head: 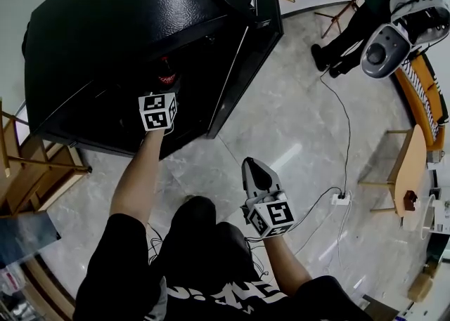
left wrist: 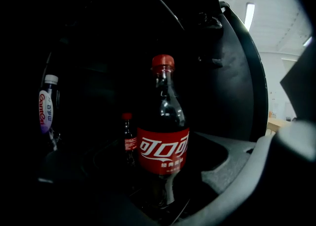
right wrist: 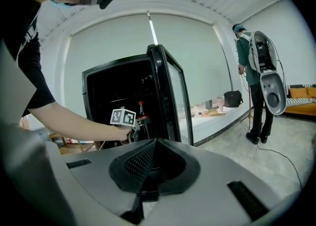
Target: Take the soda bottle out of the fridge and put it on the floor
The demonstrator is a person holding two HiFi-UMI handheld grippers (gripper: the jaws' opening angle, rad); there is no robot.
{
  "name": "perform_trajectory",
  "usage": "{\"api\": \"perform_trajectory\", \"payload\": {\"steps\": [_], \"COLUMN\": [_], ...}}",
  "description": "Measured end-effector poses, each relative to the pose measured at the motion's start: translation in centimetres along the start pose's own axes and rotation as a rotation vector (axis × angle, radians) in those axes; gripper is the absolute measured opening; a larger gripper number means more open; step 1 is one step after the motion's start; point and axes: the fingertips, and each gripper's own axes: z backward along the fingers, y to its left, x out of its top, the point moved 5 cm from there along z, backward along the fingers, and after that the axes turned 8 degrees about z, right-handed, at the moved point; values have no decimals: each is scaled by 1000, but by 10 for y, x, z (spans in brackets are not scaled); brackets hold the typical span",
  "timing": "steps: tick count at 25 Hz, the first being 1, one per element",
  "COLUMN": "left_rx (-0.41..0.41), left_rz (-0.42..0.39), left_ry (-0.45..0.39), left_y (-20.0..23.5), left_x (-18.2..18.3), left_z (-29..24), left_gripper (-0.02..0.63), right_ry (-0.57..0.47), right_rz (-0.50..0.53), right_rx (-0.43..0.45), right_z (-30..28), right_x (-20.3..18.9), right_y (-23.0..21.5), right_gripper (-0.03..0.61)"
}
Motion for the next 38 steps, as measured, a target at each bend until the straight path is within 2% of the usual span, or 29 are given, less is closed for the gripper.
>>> {"api": "perform_trajectory", "payload": {"steps": [1, 2, 6, 11, 16, 27, 32, 38], "left_rx": [-7, -16, -32, -35, -41, -157, -207, -248], "left_rz": [-8, -14, -23, -27, -33, -61, -71, -62], "left_ry": [0, 0, 6, 24, 26, 26, 26, 26], "left_y": [-1, -2, -5, -7, -21, -73, -98, -118], "left_x": [0, 0, 0, 2, 2, 10, -12, -69], "left_z": [0, -1, -4, 6, 39, 108, 118, 121], "left_gripper": [374, 349, 314, 310, 310, 310, 310, 310], "right_ry": [0, 1, 8, 5, 12, 6, -4, -14], "right_rz": [-2, -4, -12, -34, -47, -67, -71, -64], "right_rx": [-5, -8, -11, -14, -11, -35, -58, -70], "right_z": [-1, -1, -3, 5, 17, 52, 61, 58], "right_x": [0, -1, 1, 4, 9, 15, -9, -70], "right_y": [-1, -2, 1, 4, 9, 5, -9, -24], "right_gripper": [25, 25, 25, 25, 25, 25, 25, 25]}}
